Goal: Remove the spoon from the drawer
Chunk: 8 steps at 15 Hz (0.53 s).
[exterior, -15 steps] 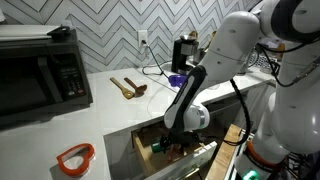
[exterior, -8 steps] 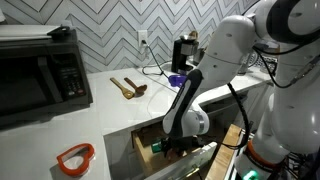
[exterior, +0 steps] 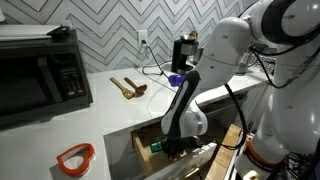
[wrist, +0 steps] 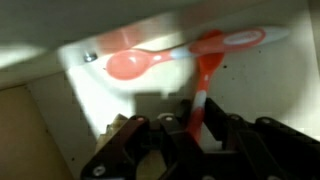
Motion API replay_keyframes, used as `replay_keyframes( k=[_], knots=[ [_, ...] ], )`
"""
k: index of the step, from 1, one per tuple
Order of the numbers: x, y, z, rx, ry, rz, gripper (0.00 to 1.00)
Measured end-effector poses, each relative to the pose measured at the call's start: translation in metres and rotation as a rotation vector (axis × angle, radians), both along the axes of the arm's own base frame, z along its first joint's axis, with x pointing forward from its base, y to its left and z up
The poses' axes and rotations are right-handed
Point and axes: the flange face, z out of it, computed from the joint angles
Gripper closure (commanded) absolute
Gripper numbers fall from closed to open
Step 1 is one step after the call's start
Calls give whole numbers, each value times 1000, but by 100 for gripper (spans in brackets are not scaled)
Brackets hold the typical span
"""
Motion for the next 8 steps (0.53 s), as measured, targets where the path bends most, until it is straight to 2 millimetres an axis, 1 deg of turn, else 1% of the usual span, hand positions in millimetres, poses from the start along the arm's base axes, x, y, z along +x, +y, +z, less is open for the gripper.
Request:
replay_keyframes(
  k=[1, 4, 6, 7, 8],
  knots=[
    [1, 0, 0, 1, -2, -2, 95],
    [4, -4, 1, 0, -3, -16, 97],
    [6, -9, 1, -3, -3, -38, 100],
    [7, -12, 1, -5, -2, -53, 98],
    [8, -15, 1, -5, -1, -67, 98]
  ],
)
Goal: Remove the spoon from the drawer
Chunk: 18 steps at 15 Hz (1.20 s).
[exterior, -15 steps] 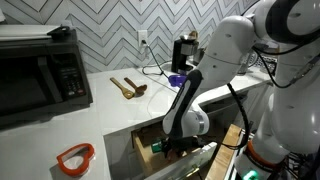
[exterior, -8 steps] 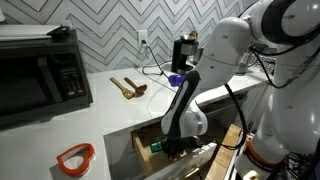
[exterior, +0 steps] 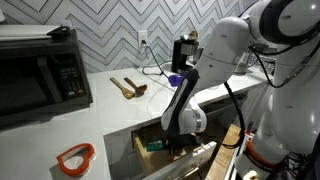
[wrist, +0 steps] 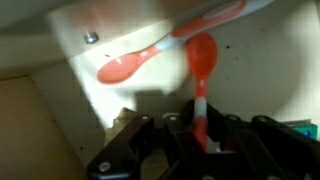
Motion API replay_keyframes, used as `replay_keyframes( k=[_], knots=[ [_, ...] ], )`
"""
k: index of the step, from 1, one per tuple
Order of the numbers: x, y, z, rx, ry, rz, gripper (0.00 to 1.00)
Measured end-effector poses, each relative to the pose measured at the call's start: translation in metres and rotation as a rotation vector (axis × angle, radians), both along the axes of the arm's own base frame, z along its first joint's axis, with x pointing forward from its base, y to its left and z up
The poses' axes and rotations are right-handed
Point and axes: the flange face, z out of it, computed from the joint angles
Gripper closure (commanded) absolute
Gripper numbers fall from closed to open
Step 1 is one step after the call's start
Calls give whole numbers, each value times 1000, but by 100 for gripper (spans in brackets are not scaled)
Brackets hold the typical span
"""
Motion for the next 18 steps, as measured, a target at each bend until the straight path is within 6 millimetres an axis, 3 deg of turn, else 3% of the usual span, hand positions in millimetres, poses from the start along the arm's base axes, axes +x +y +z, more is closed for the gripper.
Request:
replay_keyframes(
  k=[6, 14, 18],
  knots=[
    [4, 1, 13, 69, 62, -81, 98],
    [16, 1, 58, 142, 82, -199, 98],
    [14, 4, 71, 131, 105, -250, 98]
  ],
)
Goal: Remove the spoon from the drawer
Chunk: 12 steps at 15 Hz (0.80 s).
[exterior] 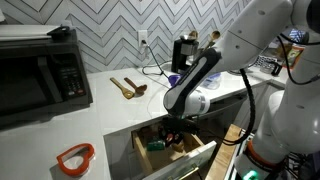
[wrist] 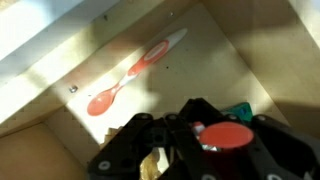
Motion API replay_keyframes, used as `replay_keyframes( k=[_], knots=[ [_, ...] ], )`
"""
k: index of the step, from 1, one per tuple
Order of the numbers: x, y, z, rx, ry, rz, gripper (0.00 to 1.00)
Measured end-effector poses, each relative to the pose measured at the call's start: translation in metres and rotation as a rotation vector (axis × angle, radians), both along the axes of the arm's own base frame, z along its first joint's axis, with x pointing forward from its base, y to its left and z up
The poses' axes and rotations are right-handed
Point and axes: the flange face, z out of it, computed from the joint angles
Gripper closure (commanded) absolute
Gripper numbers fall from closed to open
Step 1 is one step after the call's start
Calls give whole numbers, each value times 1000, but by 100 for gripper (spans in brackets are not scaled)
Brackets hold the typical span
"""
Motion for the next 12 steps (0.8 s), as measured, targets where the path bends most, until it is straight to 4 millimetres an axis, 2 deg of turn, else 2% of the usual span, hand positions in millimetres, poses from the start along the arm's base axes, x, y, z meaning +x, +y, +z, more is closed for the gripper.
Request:
replay_keyframes(
  k=[7, 12],
  knots=[
    [-4, 15, 6, -60, 51, -46, 98],
    [-5, 30, 29, -109, 70, -58, 98]
  ],
)
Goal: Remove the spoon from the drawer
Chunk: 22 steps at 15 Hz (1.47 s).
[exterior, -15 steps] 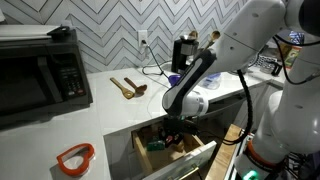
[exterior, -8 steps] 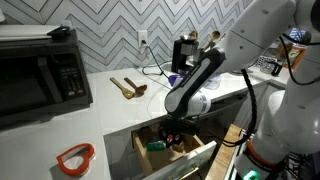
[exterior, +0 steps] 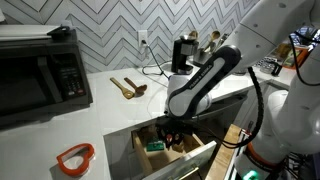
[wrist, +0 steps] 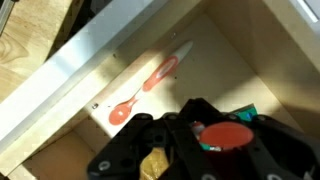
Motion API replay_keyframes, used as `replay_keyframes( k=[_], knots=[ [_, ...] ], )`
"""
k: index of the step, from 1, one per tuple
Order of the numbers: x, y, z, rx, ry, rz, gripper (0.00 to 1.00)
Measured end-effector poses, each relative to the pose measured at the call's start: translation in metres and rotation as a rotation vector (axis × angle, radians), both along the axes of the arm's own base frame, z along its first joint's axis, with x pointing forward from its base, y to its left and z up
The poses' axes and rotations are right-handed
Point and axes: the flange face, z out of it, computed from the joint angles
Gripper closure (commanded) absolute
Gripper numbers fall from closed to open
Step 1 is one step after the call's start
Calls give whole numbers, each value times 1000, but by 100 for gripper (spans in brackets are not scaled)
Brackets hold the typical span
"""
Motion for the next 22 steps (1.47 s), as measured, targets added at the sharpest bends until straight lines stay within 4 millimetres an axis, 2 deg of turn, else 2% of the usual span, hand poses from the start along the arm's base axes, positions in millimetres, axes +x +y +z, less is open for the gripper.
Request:
replay_keyframes(
  k=[3, 4, 5, 10, 11, 15, 18, 22],
  knots=[
    [-5, 7, 24, -25, 16, -3, 98],
    [-7, 9, 33, -32, 15, 2, 91],
    [-6, 10, 40, -30, 4, 3, 91],
    [-6, 9, 35, -32, 18, -1, 91],
    [-6, 9, 34, -32, 19, -1, 98],
    [-4, 10, 38, -35, 7, 5, 98],
    [3, 12, 59, -61, -28, 23, 98],
    [3, 16, 101, -83, -25, 30, 98]
  ],
)
